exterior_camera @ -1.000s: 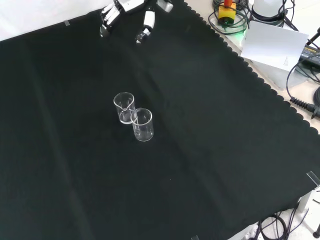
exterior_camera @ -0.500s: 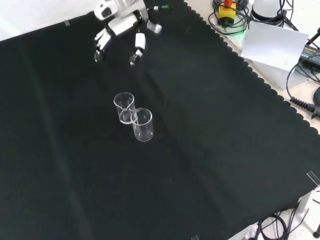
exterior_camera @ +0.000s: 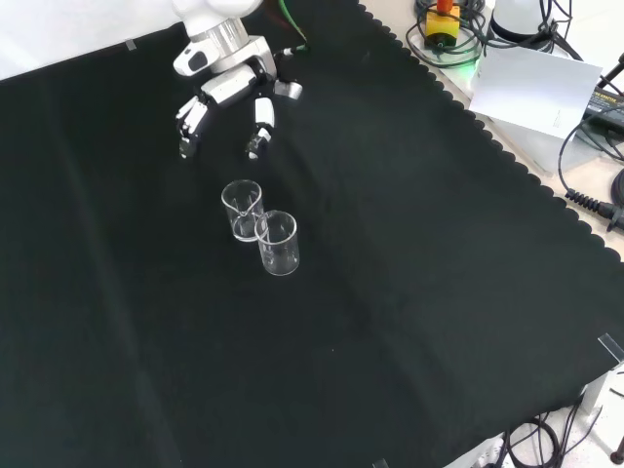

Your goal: Pick up the beaker on the right.

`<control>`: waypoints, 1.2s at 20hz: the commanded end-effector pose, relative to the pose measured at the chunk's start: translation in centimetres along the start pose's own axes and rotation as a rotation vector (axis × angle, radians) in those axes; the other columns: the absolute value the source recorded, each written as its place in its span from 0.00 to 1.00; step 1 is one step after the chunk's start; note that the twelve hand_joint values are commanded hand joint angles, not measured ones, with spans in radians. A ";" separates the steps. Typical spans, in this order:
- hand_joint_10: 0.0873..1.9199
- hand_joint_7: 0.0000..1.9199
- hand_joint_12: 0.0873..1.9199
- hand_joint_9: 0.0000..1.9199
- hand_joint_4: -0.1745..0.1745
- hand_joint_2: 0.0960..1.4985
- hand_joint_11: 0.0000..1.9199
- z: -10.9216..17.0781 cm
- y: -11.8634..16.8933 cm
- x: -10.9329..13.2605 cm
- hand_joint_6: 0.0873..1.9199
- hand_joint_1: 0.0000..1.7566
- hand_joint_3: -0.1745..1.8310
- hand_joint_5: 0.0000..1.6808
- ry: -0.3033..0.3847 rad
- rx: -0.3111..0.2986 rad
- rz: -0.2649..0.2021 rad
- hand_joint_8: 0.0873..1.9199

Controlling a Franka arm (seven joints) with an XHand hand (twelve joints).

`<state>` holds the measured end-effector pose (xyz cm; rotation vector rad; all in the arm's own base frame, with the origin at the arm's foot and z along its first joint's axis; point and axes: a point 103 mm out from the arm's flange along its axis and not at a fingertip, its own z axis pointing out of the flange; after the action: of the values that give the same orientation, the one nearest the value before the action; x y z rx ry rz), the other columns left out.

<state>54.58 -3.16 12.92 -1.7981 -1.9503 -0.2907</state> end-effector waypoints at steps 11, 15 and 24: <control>0.30 0.17 0.71 0.23 0.34 0.32 0.04 5.9 1.9 -1.1 0.00 0.42 0.36 0.30 0.158 0.034 -0.111 0.32; 0.30 0.17 0.71 0.23 0.35 0.32 0.04 6.3 1.8 -0.9 0.00 0.42 0.36 0.30 0.171 0.010 -0.159 0.33; 0.30 0.18 0.71 0.23 0.35 0.31 0.03 8.3 2.0 -0.6 0.00 0.43 0.35 0.30 0.196 -0.006 -0.184 0.33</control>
<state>55.08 -0.25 6.10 -1.5339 -1.9857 -0.4951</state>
